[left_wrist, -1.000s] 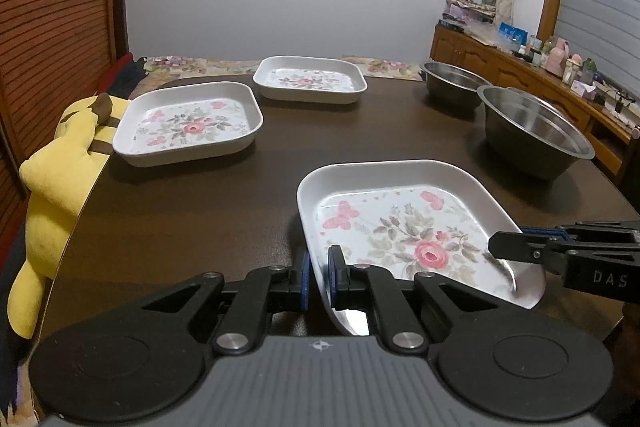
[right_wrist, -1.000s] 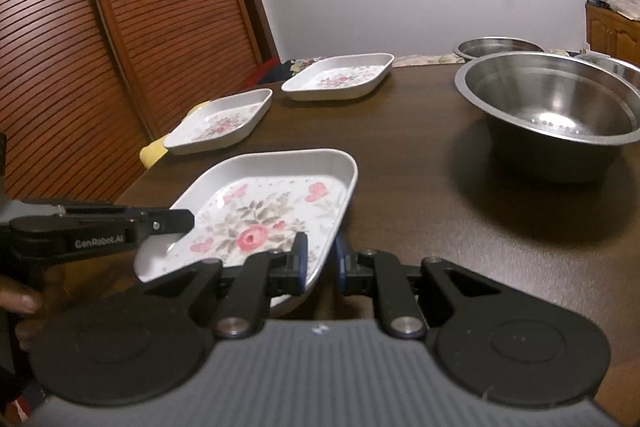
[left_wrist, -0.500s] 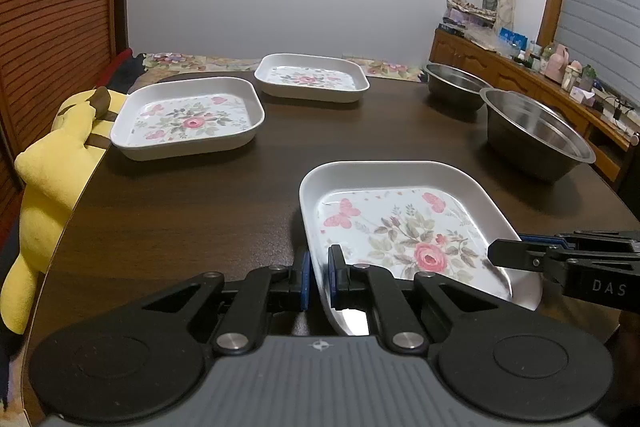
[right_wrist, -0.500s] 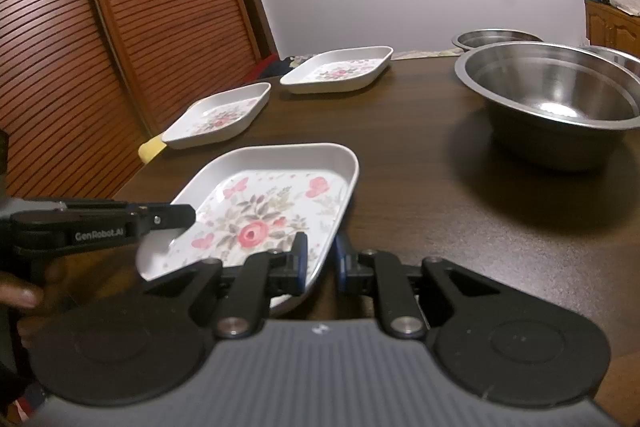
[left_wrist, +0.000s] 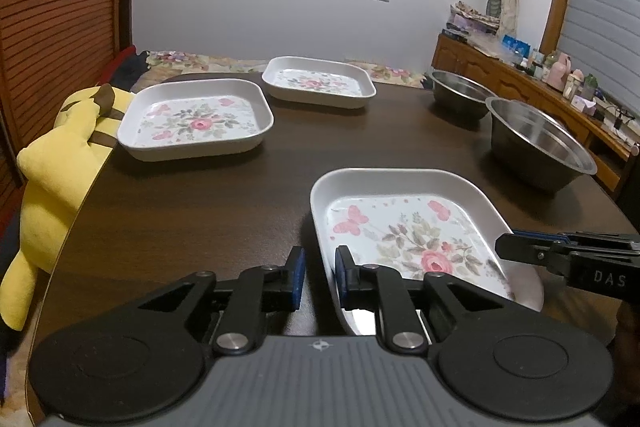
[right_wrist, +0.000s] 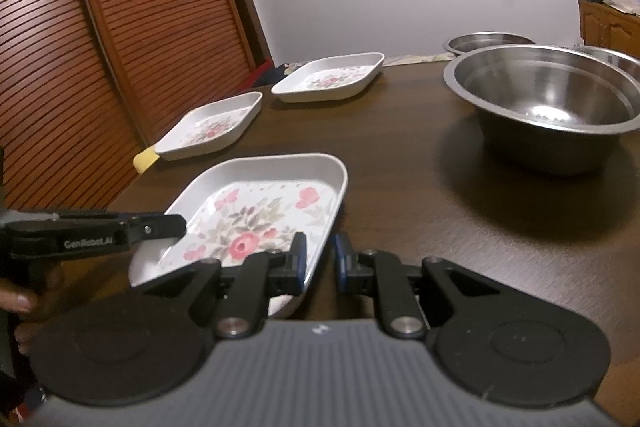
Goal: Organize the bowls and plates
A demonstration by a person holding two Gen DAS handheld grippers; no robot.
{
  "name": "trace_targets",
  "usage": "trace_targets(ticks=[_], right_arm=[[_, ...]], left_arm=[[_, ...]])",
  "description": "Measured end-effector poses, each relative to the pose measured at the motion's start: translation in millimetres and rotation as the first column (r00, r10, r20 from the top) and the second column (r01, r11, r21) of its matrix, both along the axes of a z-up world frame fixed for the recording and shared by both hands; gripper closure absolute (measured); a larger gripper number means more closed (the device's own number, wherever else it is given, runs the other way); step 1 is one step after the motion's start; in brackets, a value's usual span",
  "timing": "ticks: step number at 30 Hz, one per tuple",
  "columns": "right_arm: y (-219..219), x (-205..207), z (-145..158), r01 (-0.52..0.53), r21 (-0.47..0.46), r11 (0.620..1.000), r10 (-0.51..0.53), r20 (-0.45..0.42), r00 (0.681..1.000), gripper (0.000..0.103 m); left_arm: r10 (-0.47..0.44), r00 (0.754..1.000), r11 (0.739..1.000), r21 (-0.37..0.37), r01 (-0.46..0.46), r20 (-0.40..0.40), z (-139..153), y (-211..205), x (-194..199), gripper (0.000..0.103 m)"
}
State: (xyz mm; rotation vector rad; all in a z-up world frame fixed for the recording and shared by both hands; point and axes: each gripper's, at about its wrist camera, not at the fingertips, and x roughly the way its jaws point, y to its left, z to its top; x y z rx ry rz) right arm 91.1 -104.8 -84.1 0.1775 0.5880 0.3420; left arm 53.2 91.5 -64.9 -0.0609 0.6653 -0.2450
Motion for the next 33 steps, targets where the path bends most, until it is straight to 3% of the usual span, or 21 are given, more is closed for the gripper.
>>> trace_targets(ticks=[27, 33], right_arm=[[3.3, 6.7, 48.9, 0.007, -0.040, 0.999, -0.002, 0.115, 0.993, 0.086], [13.0, 11.7, 57.8, -0.016, -0.060, 0.998, 0.024, 0.129, 0.991, 0.085]], left_arm=[[0.005, 0.997, 1.000, 0.029, -0.008, 0.079, 33.3, 13.3, 13.8, 0.069], [0.014, 0.996, 0.999, 0.043, -0.018, 0.091, 39.1, 23.1, 21.7, 0.061]])
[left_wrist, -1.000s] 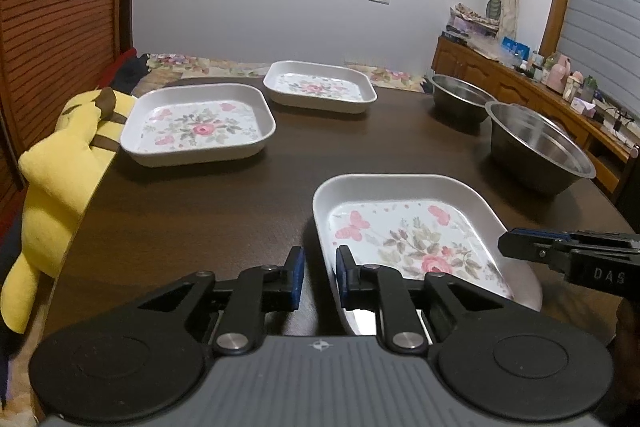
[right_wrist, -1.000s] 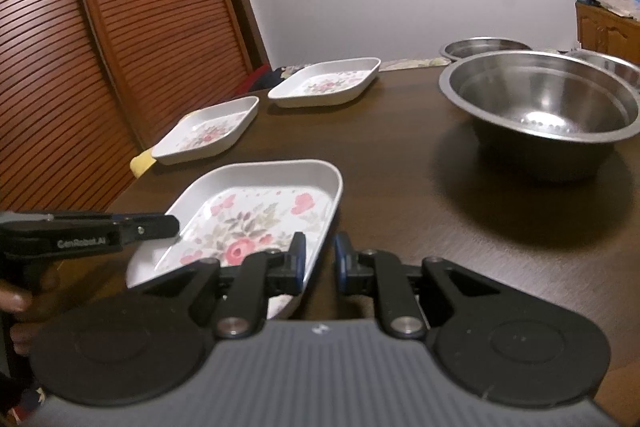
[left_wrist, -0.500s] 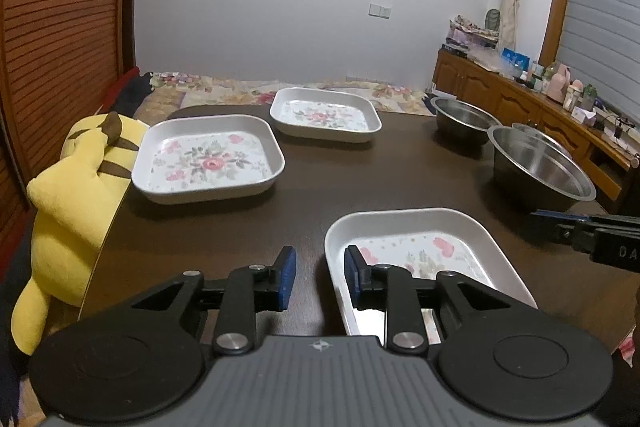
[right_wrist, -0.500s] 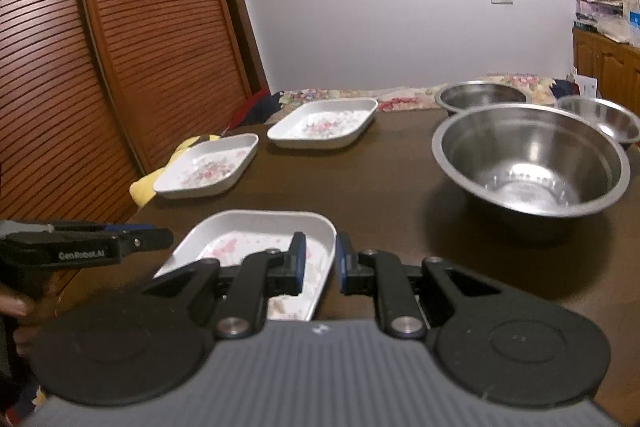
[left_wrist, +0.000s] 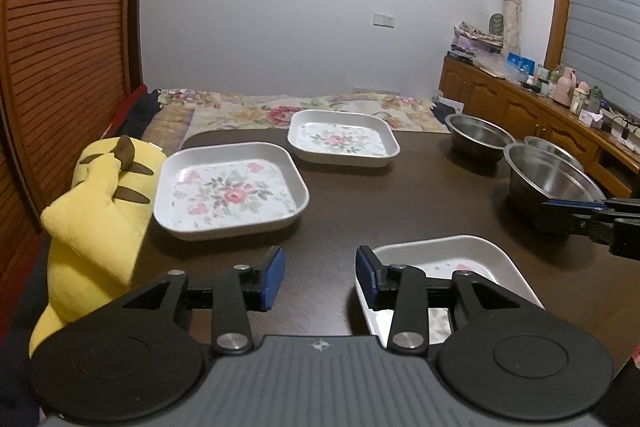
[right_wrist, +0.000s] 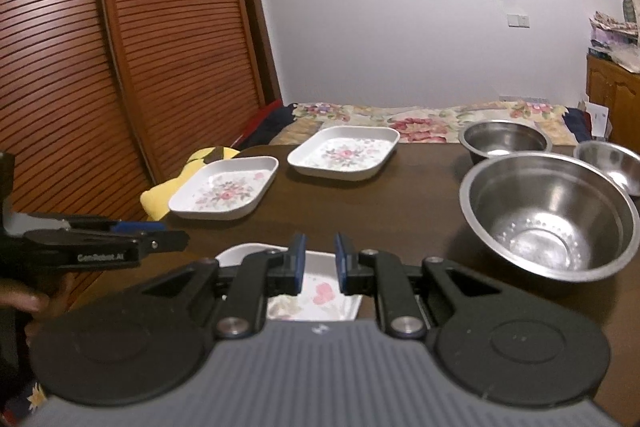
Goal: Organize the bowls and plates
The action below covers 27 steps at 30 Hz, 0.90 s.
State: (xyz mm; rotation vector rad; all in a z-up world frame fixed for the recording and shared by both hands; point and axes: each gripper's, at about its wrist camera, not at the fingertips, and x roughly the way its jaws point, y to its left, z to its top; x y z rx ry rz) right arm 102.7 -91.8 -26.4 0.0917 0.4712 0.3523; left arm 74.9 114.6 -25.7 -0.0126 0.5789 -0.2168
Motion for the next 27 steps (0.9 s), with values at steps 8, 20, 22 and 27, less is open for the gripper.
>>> trace_targets(ticks=[8, 20, 22, 27], right_arm=[[17.0, 13.0, 15.5, -0.043, -0.021, 0.999, 0.044, 0.016, 0.999, 0.079], [60.1, 57.2, 35.6, -0.113, -0.034, 0.993, 0.112, -0.028, 0.993, 0.078], [68.0, 63.2, 38.1, -0.120, -0.042, 0.992, 0.119, -0.029, 0.992, 0.073], [85.1, 81.4, 36.3, -0.134, -0.048, 0.990, 0.131, -0.060, 0.990, 0.071]], left_arm=[[0.015, 1.000, 1.000, 0.028, -0.015, 0.022, 13.6, 19.3, 16.0, 0.056], [0.016, 1.000, 0.993, 0.113, -0.018, 0.026, 28.4, 49.5, 48.3, 0.054], [0.012, 1.000, 0.992, 0.125, -0.015, 0.021, 27.8, 54.1, 53.1, 0.054], [0.027, 1.000, 0.992, 0.123, -0.026, -0.004, 21.5, 68.6, 65.7, 0.054]])
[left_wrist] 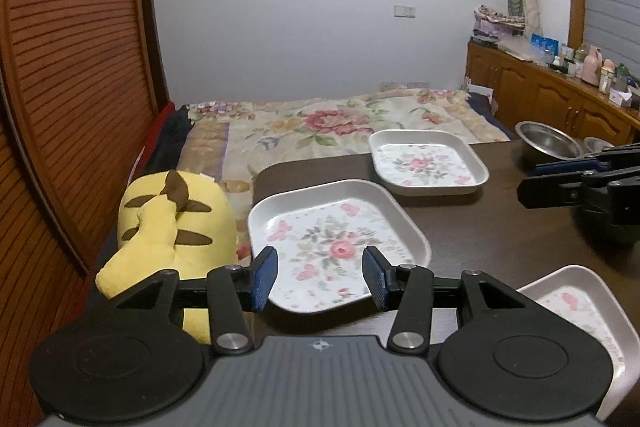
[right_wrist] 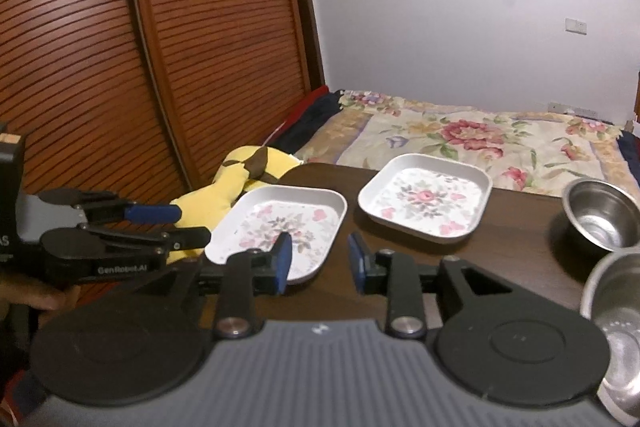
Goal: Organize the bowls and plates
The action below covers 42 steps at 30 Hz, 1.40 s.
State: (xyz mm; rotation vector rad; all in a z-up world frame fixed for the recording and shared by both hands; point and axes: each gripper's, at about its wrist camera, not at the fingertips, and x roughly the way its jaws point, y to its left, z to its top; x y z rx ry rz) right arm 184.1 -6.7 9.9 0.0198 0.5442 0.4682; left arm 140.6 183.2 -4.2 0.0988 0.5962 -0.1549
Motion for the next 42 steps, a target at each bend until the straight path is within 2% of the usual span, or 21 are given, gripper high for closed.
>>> trace_targets(ticks=[9, 18, 20, 22, 32, 36, 42], right_arm=[[33.1, 30.8, -15.8, -0.023, -0.059, 0.998, 0.019, -0.058, 0.998, 0.071], [47.2, 61.2, -37.3, 0.013, -0.085, 0.996, -0.024, -0.124, 0.992, 0.071], [49.5, 65.6, -41.5, 0.022, -0.092, 0.995, -0.034, -0.134, 0.990, 0.071], [49.7, 69.6, -45.9, 0.032, -0.090, 0.995, -0.045, -0.146, 0.988, 0.071], [47.8, 77.8, -62.0, 0.044, -0.076, 0.996, -0.058, -0.191, 0.980, 0.072], [47.1, 80.0, -63.5, 0.041, -0.067, 0.997, -0.054, -0.201, 0.978, 0.074], [47.4, 80.4, -65.3, 0.026, -0.047, 0.999, -0.036, -0.216, 0.976, 0.080]], left_arm=[[0.045, 0.998, 0.998, -0.044, -0.047, -0.051, -19.9, 27.7, 27.0, 0.055], [0.099, 0.992, 0.990, -0.093, -0.107, -0.083, -36.7, 43.8, 51.4, 0.066], [0.105, 0.990, 0.988, -0.107, -0.115, -0.092, -40.4, 45.2, 53.5, 0.071], [0.109, 0.989, 0.986, -0.119, -0.120, -0.098, -44.1, 46.8, 54.4, 0.075], [0.110, 0.987, 0.983, -0.132, -0.125, -0.116, -53.7, 46.3, 56.1, 0.080], [0.106, 0.987, 0.982, -0.144, -0.122, -0.118, -55.1, 47.2, 57.2, 0.083], [0.092, 0.988, 0.981, -0.161, -0.112, -0.122, -55.3, 45.7, 57.3, 0.092]])
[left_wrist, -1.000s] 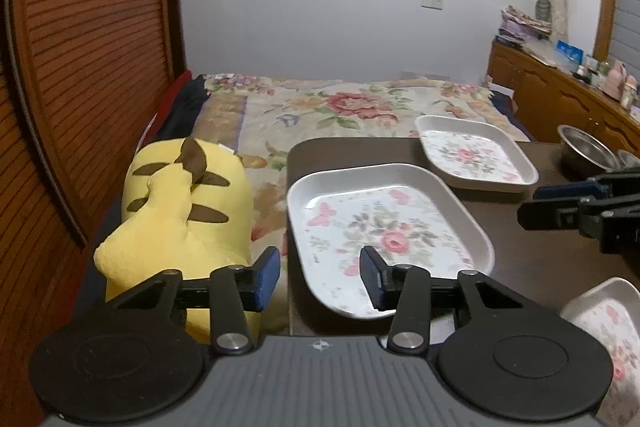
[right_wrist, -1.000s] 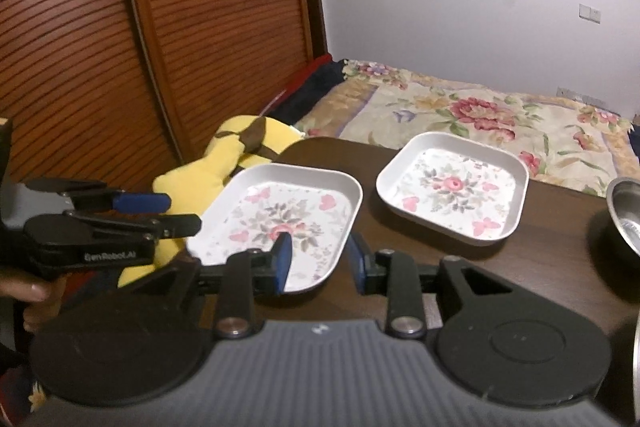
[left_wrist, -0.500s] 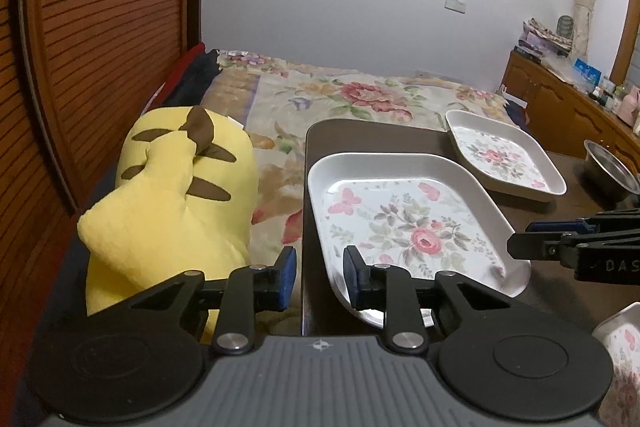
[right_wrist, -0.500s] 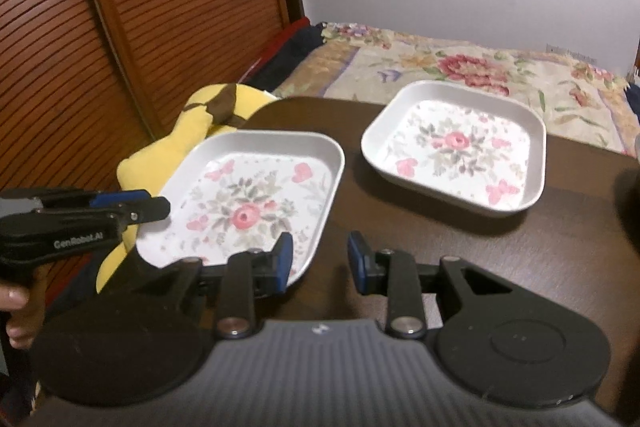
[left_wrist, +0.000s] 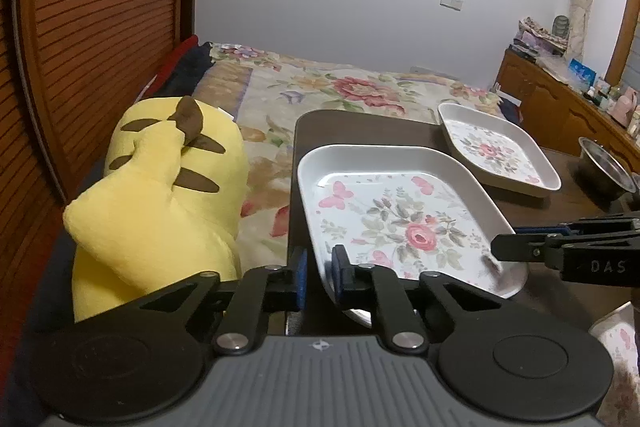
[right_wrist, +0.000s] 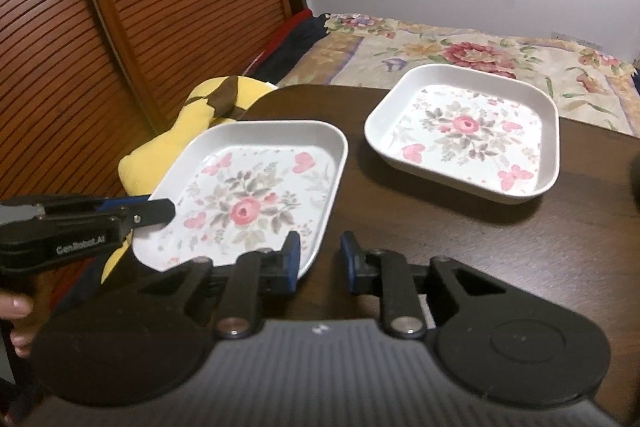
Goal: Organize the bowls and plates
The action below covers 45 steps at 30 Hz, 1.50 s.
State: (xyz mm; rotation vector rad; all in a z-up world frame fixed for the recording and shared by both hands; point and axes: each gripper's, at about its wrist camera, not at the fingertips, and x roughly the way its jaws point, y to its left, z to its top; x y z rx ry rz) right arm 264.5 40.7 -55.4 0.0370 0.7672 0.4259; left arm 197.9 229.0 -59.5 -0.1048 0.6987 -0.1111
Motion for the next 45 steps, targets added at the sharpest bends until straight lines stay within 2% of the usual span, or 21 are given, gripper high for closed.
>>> trace_targets(ticks=[4, 11, 15, 32, 45], right_arm=[[-0.3, 1.3, -1.8, -0.016, 0.023, 1.000, 0.016, -0.016, 1.000, 0.088], [-4.6, -0.1, -3.0, -0.015, 0.050, 0.999, 0.017, -0.037, 0.999, 0.088], [-12.4, -4.2, 0.2, -0.017, 0.082, 0.996, 0.022, -0.054, 0.998, 0.089], [-73.4, -44.9, 36.6, -0.023, 0.098, 0.995, 0.021, 0.021, 1.000, 0.089], [-112.6, -70.1, 46.7, -0.014, 0.084, 0.996, 0.010, 0.052, 0.999, 0.089]], left_arm=[[-0.010, 1.000, 1.000, 0.012, 0.010, 0.000, 1.1, -3.7, -0.1, 0.093], [-0.017, 1.000, 1.000, 0.015, 0.017, -0.001, 2.1, -5.6, -2.1, 0.093], [-0.031, 0.999, 0.999, 0.035, 0.030, 0.024, 8.7, -11.5, -11.7, 0.093], [-0.131, 0.986, 0.991, 0.008, 0.131, 0.107, 36.9, -64.9, -51.2, 0.091], [-0.187, 0.973, 0.982, -0.009, 0.190, 0.136, 44.3, -100.7, -72.3, 0.090]])
